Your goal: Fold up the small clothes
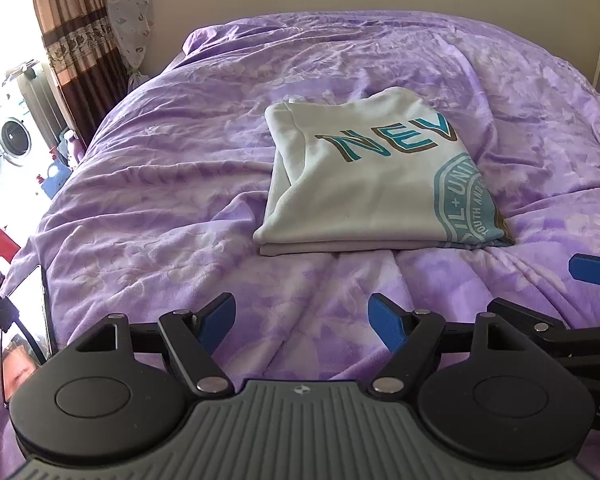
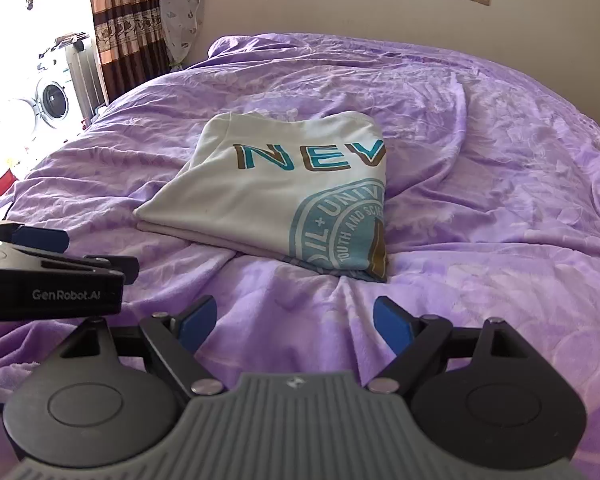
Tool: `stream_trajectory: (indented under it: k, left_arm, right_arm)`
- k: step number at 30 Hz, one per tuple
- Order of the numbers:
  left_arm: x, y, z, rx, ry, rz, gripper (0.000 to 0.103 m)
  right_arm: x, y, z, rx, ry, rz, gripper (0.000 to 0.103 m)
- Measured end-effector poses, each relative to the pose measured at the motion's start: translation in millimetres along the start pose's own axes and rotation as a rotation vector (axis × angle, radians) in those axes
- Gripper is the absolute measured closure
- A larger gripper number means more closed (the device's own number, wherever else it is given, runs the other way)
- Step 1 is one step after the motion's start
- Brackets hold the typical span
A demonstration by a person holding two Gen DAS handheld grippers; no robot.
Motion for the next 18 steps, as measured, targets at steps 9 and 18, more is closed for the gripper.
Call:
stream_trajectory:
  k: [9,18]
  left_arm:
    - [-0.2,-0.1,0.7,0.000,0.000,0.000,0.015]
    - [-0.2,0.0,0.7,0.001,0.000,0.000,0.015]
  right_arm:
    - [-0.6,-0.4,-0.6,0.004,-0.002,-0.005,0.022]
    - [-0.8,-0.8,-0.7,0.004,-0.003,-0.006,0.022]
Point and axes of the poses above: each gripper's, at about its wrist camera, not at the fingertips, and y roughly against the way its jaws point, z to its right, x to its top, the point moved 9 cm from there along -y, roughly the way its jaws point, and after that the axes turned 6 degrees about -x, right-handed, at the moved point
